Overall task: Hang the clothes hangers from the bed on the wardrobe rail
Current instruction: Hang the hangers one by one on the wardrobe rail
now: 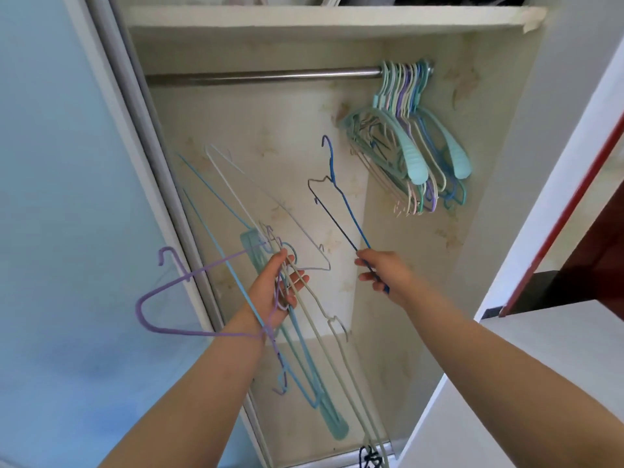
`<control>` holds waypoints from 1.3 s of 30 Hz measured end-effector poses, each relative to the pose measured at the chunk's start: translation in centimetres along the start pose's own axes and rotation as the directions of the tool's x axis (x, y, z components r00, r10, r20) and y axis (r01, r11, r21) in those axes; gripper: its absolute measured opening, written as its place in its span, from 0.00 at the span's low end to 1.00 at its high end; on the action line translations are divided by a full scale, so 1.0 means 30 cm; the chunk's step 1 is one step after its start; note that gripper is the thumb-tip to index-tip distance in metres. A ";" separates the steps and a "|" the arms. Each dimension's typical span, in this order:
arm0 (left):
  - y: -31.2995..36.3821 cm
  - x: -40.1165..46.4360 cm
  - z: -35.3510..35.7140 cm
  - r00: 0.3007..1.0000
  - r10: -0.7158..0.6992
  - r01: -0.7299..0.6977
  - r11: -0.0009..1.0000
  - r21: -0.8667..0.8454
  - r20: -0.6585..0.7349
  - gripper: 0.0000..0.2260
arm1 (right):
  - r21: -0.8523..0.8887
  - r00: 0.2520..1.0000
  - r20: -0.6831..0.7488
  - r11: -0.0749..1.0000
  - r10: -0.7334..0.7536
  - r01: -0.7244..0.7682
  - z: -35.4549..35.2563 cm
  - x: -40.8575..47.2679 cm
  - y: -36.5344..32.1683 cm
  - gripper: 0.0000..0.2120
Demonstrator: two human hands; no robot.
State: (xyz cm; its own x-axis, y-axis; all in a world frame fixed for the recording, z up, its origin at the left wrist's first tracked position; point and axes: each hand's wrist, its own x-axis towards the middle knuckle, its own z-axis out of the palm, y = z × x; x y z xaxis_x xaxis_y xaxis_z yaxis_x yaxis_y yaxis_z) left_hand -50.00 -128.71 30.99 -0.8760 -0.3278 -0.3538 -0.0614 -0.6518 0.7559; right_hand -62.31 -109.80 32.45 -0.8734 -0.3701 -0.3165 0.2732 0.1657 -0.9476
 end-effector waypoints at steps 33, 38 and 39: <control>0.045 -0.023 0.098 0.991 0.077 -0.070 0.996 -0.061 0.112 0.13 | -0.642 0.964 0.254 0.759 0.077 0.108 0.099 -0.291 0.025 0.46; -0.003 -0.071 0.107 0.965 -0.051 0.056 0.998 -0.012 0.258 0.16 | -0.711 0.936 0.131 0.626 -0.328 0.319 0.061 -0.233 -0.020 0.30; -0.014 -0.083 0.111 0.955 -0.077 0.078 0.997 0.007 0.287 0.17 | -0.730 0.914 0.138 0.584 -0.382 0.355 0.051 -0.217 -0.032 0.28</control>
State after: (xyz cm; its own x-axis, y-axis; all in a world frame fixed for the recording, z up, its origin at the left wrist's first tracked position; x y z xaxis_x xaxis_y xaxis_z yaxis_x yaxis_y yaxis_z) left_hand -49.40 -125.35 33.38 -0.9689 -0.0666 -0.2381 -0.1333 -0.6703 0.7300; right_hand -56.28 -108.94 35.37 -0.8466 -0.5280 0.0669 -0.4449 0.6331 -0.6334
